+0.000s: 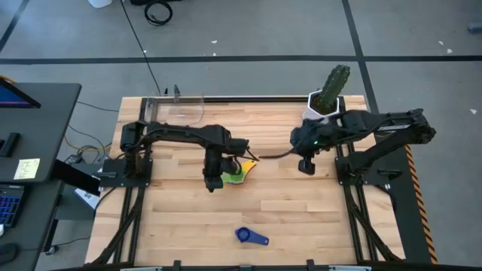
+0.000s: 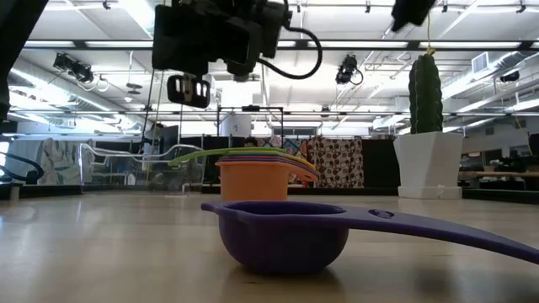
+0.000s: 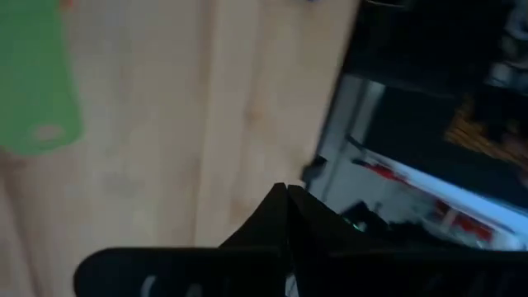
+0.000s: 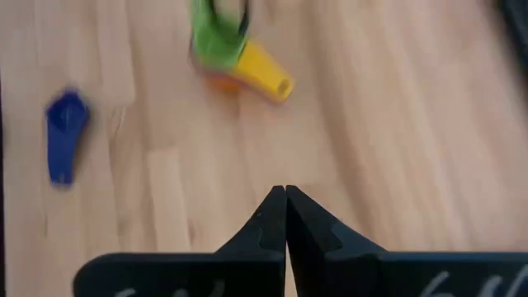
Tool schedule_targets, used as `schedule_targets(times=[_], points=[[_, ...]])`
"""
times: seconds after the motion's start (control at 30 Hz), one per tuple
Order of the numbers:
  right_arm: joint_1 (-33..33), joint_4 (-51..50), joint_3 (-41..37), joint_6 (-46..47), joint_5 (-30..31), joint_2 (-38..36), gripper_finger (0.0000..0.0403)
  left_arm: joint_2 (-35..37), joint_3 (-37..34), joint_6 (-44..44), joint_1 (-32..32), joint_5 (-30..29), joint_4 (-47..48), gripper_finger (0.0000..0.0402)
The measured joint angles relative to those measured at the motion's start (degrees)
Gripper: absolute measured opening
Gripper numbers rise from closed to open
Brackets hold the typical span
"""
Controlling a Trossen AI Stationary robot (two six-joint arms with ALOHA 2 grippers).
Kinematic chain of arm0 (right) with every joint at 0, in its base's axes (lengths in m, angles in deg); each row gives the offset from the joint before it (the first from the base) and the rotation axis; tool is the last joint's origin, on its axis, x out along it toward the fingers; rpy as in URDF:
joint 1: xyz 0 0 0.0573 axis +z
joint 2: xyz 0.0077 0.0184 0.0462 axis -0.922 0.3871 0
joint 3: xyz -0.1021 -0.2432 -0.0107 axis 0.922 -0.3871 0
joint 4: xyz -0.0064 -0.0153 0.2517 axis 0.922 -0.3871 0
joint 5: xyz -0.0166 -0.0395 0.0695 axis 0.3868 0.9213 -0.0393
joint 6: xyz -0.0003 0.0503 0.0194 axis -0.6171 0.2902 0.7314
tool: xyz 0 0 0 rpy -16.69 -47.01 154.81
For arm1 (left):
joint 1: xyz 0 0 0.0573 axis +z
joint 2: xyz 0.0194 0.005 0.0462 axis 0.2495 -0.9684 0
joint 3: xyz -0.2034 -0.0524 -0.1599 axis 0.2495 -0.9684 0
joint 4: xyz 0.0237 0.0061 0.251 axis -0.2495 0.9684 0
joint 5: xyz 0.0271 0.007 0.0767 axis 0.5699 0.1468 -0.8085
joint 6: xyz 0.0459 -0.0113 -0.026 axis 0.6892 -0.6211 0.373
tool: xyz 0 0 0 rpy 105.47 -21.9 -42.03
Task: Nest measuring cups in basket
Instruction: Stack the green nest measuring cup on top of the yellow nest measuring cup
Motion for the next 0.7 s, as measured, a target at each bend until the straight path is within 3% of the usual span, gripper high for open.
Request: schedule_targets(times=[0.3,0.47,0.7], points=[[-0.06,0.9,-8.88,-1.56,-7.1,-1.71,0.0004,8.52,-0.04,-12.44,-1.76,-9.56,-6.24,0.0007],[-0.06,3.04,-9.91,-1.97,-7.18,-5.19,0.0005,15.95,-0.23,-19.72,-4.44,-19.71,-13.27,0.0008],[-0.14,17.79,-14.18,-3.31,-7.5,-12.31,0.0005,25.68,-10.71,-31.16,-9.95,-31.87,-26.52,0.0007]])
